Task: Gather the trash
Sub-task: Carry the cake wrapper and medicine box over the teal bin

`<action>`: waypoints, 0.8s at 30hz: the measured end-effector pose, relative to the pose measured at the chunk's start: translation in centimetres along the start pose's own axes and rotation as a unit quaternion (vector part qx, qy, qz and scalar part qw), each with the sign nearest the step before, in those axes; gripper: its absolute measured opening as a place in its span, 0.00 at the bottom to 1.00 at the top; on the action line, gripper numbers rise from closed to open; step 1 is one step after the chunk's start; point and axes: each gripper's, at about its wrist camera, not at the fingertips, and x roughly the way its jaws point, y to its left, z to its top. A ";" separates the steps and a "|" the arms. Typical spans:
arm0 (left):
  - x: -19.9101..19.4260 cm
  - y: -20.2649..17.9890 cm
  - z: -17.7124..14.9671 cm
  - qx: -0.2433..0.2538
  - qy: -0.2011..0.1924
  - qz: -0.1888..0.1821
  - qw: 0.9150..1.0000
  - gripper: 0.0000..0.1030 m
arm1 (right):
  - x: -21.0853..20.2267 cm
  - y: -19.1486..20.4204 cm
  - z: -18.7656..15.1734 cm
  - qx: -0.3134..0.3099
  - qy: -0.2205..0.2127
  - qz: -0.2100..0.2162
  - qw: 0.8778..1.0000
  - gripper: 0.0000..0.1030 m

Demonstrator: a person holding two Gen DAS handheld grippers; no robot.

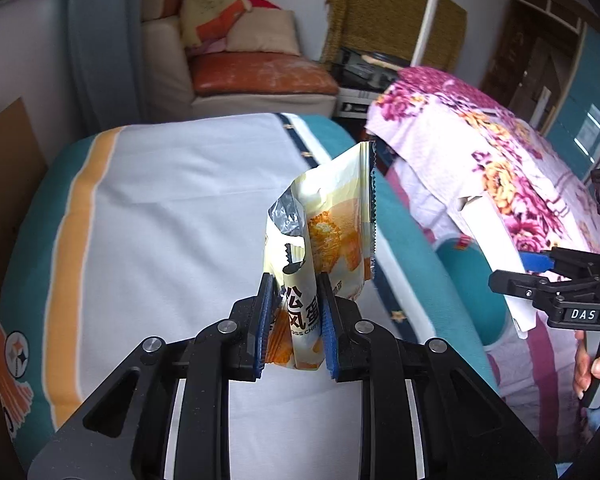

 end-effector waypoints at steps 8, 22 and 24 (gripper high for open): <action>2.2 -7.1 0.4 0.047 0.024 -0.026 0.998 0.22 | -3.1 -6.8 -2.7 0.061 -0.032 -0.011 0.998 0.59; 6.8 -17.1 0.6 0.120 0.064 -0.051 0.989 0.22 | -4.4 -15.1 -5.9 0.143 -0.054 -0.021 0.988 0.59; 7.5 -18.2 0.6 0.126 0.070 -0.054 0.988 0.22 | -4.4 -15.8 -6.3 0.146 -0.054 -0.024 0.988 0.59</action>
